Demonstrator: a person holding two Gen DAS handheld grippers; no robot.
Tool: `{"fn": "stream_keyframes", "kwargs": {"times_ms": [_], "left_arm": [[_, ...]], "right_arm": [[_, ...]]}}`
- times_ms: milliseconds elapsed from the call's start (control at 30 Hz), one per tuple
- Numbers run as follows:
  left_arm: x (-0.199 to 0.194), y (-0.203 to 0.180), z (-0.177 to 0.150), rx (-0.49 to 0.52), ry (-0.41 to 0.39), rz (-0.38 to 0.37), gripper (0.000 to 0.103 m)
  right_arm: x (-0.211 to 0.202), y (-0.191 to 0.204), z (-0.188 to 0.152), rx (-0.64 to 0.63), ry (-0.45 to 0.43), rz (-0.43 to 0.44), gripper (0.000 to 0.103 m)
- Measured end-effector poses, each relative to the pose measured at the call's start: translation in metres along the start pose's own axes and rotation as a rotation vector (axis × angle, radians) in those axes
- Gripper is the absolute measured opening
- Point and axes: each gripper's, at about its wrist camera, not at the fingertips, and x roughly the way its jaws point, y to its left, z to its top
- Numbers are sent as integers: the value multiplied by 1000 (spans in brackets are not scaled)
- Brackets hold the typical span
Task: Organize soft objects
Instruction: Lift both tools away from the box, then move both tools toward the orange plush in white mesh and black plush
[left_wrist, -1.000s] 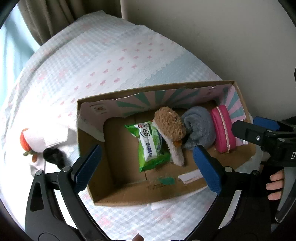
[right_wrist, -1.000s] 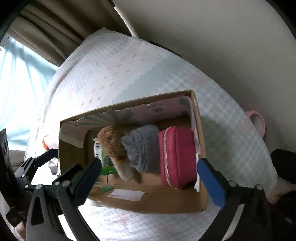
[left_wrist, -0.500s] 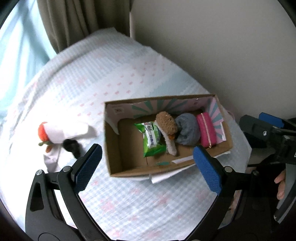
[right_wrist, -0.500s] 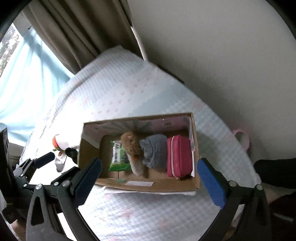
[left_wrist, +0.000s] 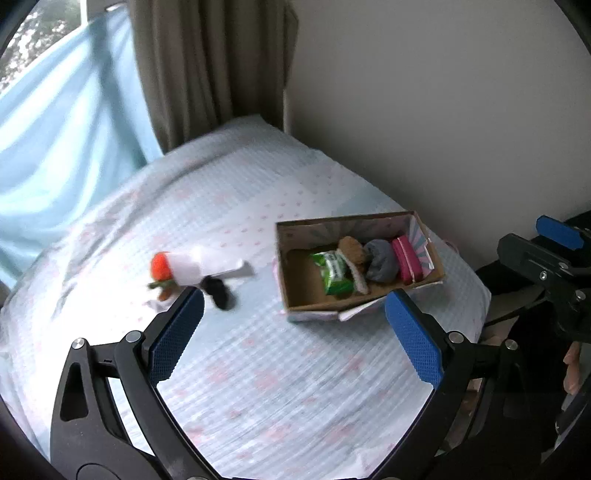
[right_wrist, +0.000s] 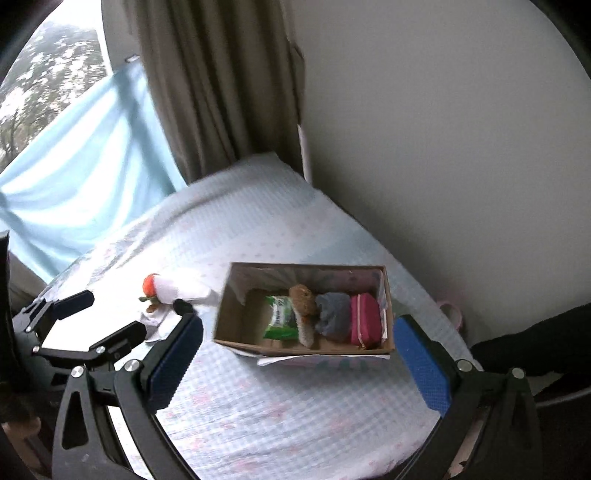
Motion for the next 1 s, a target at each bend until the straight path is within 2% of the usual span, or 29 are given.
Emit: {"fn": "stream_keyframes", "kwargs": {"times_ms": [200,533,733,833,1000], "left_arm": [[-61,39,-37,-16,-79,58,98],[-121,112,-97,-42,-118,103,98],[-123,153,-116,-93,-102,87,98],[-118,172,-121,-124,-96,82,98],[-97,196,-119,-168,-83,84,98]], "right_arm": [[-49,42,-29,6,-66,-10,103],[-87,101,-69,61,-136,45,103],[-83,131,-79,77,-129,81,103],[-76,148,-77,40,-119,87,103],[-46,168,-68,8,-97,123,103]]}}
